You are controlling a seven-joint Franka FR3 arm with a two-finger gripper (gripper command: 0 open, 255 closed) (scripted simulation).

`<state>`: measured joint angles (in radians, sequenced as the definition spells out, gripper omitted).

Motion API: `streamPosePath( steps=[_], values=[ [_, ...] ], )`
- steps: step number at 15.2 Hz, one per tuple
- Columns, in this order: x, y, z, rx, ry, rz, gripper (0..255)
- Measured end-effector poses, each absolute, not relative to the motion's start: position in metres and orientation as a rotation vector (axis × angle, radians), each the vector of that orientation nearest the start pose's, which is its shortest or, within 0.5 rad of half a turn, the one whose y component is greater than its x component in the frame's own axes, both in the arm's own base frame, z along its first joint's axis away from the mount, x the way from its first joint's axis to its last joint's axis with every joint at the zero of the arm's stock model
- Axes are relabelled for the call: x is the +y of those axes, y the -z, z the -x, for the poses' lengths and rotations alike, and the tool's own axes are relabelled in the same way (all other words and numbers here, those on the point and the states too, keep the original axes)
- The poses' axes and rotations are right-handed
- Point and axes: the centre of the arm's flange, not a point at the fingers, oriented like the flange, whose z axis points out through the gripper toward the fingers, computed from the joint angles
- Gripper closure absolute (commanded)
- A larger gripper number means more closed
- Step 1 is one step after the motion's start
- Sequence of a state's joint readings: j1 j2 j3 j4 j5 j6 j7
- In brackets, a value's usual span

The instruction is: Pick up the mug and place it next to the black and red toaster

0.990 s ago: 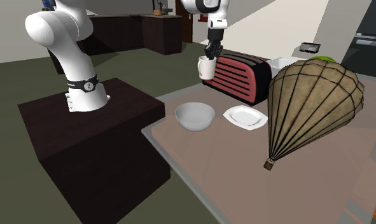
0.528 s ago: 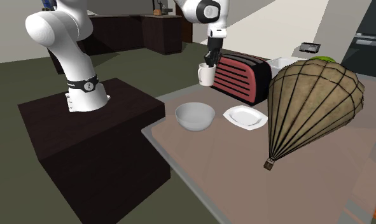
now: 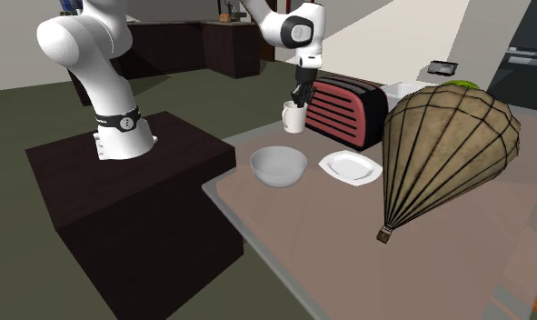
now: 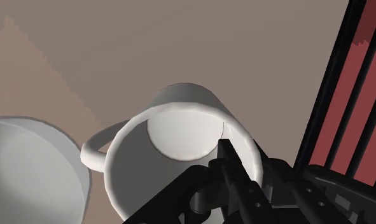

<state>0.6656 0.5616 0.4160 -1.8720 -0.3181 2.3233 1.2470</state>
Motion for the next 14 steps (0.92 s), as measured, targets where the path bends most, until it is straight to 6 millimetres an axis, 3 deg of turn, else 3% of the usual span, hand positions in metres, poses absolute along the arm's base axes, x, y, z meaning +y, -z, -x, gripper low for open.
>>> streamPosePath(
  steps=[14],
  values=[
    [0.547,-0.162,-0.313,-0.012,-0.018,3.186,255]
  ],
)
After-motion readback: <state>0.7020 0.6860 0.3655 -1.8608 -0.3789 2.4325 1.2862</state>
